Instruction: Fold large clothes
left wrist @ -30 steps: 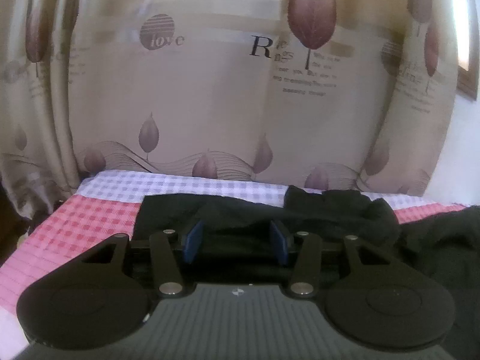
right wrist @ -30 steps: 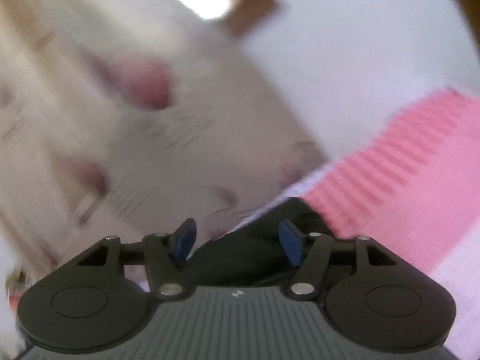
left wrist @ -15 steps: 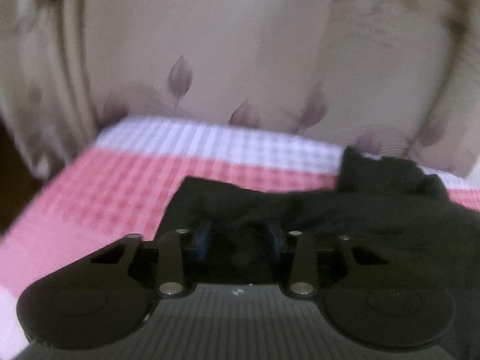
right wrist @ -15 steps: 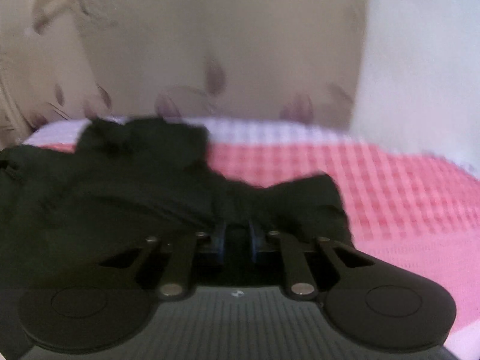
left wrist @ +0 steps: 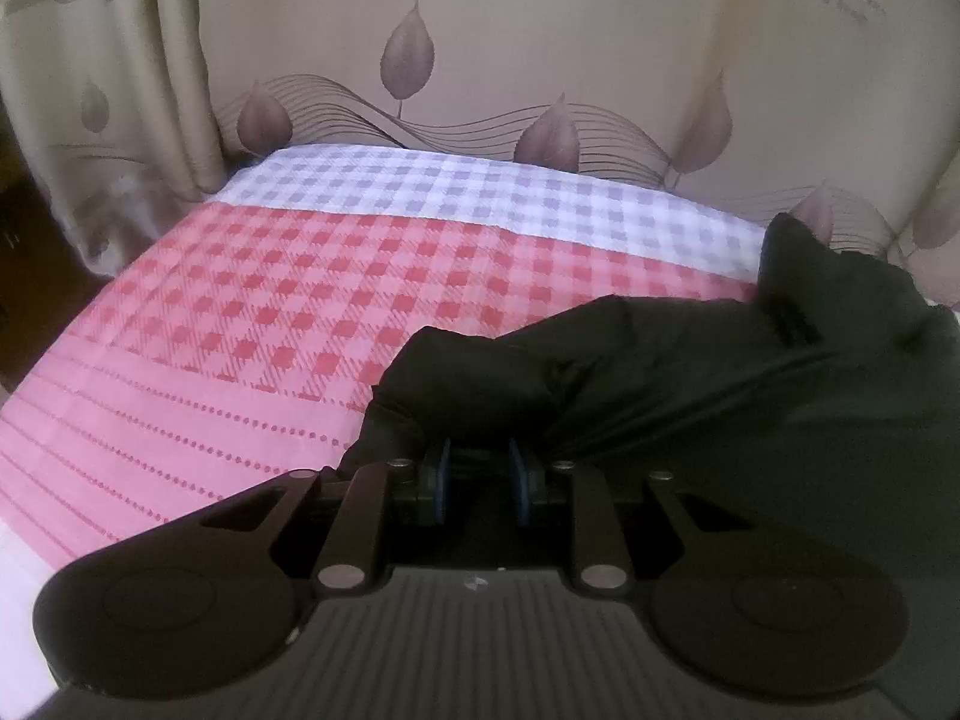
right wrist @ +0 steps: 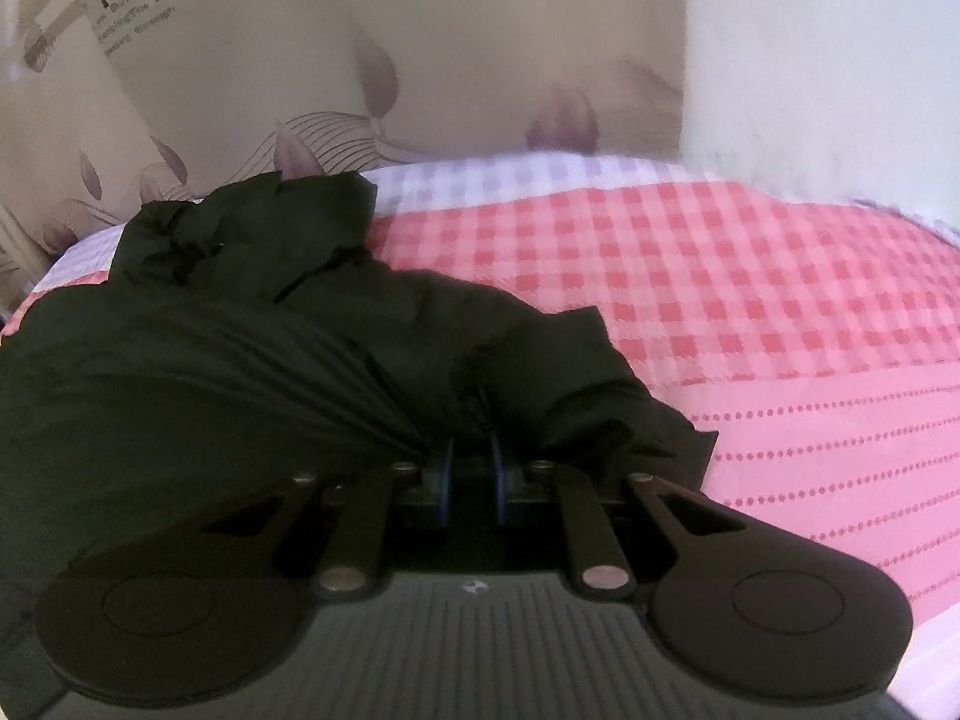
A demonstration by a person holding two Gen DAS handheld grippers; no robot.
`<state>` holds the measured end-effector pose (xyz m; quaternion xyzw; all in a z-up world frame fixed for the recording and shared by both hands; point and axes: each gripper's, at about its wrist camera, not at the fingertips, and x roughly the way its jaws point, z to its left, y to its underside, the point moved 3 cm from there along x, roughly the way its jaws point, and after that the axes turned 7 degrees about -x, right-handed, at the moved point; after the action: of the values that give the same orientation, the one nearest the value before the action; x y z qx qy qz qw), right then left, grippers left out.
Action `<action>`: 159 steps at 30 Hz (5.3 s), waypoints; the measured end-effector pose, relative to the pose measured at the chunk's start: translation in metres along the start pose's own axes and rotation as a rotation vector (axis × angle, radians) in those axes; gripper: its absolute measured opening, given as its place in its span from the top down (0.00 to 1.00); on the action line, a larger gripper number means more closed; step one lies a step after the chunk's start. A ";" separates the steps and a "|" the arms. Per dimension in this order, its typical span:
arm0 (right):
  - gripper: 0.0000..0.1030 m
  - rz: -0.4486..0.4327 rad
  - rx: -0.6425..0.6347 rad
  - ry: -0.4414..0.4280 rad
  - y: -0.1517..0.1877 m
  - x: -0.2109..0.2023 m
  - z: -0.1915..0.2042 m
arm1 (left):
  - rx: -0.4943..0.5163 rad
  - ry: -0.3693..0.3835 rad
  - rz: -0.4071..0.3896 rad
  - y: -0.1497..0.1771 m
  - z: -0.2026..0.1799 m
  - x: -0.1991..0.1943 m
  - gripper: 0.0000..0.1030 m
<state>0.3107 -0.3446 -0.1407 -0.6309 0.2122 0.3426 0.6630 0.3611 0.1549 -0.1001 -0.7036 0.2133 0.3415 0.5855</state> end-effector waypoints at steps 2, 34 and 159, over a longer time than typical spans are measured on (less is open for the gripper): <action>0.90 -0.002 0.009 -0.003 0.001 0.000 -0.001 | -0.004 0.001 -0.004 0.000 0.000 0.002 0.74; 0.45 -0.357 -0.068 -0.113 0.029 -0.132 0.026 | -0.057 0.318 -0.071 -0.044 0.100 -0.064 0.09; 0.59 -0.209 -0.135 -0.310 -0.049 0.020 0.216 | -0.090 0.723 0.052 -0.029 0.073 0.037 0.75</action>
<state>0.3269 -0.1277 -0.0965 -0.6322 0.0176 0.3784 0.6759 0.3898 0.2356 -0.1132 -0.7981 0.4092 0.0945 0.4320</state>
